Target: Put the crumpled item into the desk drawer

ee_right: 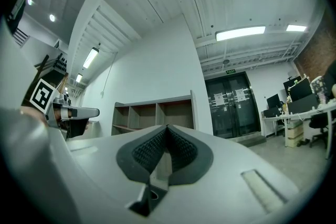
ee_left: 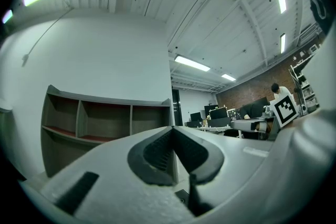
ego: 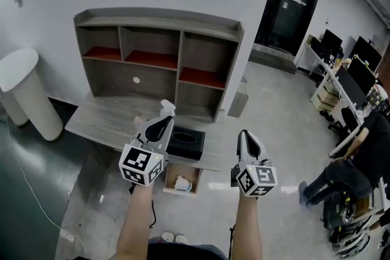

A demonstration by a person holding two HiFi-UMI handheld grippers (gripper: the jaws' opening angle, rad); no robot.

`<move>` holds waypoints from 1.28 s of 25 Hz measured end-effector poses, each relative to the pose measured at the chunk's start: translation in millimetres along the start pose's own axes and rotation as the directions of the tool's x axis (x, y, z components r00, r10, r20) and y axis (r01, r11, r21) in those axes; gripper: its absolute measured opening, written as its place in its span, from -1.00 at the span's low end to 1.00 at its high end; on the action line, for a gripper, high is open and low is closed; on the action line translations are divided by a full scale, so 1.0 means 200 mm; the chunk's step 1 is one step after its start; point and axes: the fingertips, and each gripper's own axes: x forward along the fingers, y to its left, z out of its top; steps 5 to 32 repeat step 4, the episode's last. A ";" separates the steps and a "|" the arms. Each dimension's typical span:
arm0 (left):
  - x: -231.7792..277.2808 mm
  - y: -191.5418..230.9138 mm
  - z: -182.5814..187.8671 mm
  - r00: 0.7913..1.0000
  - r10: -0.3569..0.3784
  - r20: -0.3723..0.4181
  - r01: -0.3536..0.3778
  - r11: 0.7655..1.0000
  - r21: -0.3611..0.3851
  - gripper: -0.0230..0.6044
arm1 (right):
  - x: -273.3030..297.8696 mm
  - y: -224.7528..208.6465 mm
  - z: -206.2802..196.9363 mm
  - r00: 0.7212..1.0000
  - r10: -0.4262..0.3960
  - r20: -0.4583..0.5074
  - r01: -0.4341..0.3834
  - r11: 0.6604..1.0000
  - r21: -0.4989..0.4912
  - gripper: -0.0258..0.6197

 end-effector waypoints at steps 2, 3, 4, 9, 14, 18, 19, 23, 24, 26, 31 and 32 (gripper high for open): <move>-0.01 0.00 0.00 1.000 0.001 -0.002 -0.001 1.000 -0.003 -0.93 | 0.00 0.00 0.00 1.000 0.003 -0.003 -0.003 1.000 0.001 -0.89; -0.01 0.00 -0.01 1.000 0.001 -0.004 -0.001 1.000 -0.004 -0.93 | 0.00 0.01 -0.01 1.000 0.003 -0.004 -0.003 1.000 0.002 -0.89; -0.01 0.00 -0.01 1.000 0.002 -0.005 -0.002 1.000 -0.006 -0.93 | -0.01 0.01 -0.01 1.000 0.004 -0.005 -0.004 1.000 0.003 -0.89; -0.01 0.00 -0.01 1.000 0.002 -0.005 -0.002 1.000 -0.006 -0.93 | -0.01 0.01 -0.01 1.000 0.004 -0.005 -0.004 1.000 0.003 -0.89; -0.01 0.00 -0.01 1.000 0.002 -0.005 -0.002 1.000 -0.006 -0.93 | -0.01 0.01 -0.01 1.000 0.004 -0.005 -0.004 1.000 0.003 -0.89; -0.01 0.00 -0.01 1.000 0.002 -0.005 -0.002 1.000 -0.006 -0.93 | -0.01 0.01 -0.01 1.000 0.004 -0.005 -0.004 1.000 0.003 -0.89; -0.01 0.00 -0.01 1.000 0.002 -0.005 -0.002 1.000 -0.006 -0.93 | -0.01 0.01 -0.01 1.000 0.004 -0.005 -0.004 1.000 0.003 -0.89; -0.01 0.00 -0.01 1.000 0.002 -0.005 -0.002 1.000 -0.006 -0.93 | -0.01 0.01 -0.01 1.000 0.004 -0.005 -0.004 1.000 0.003 -0.89; -0.01 0.00 -0.01 1.000 0.002 -0.005 -0.002 1.000 -0.006 -0.93 | -0.01 0.01 -0.01 1.000 0.004 -0.005 -0.004 1.000 0.003 -0.89; -0.01 0.00 -0.01 1.000 0.002 -0.005 -0.002 1.000 -0.006 -0.93 | -0.01 0.01 -0.01 1.000 0.004 -0.005 -0.004 1.000 0.003 -0.89; -0.01 0.00 -0.01 1.000 0.002 -0.005 -0.002 1.000 -0.006 -0.93 | -0.01 0.01 -0.01 1.000 0.004 -0.005 -0.004 1.000 0.003 -0.89; -0.01 0.00 -0.01 1.000 0.002 -0.005 -0.002 1.000 -0.006 -0.93 | -0.01 0.01 -0.01 1.000 0.004 -0.005 -0.004 1.000 0.003 -0.89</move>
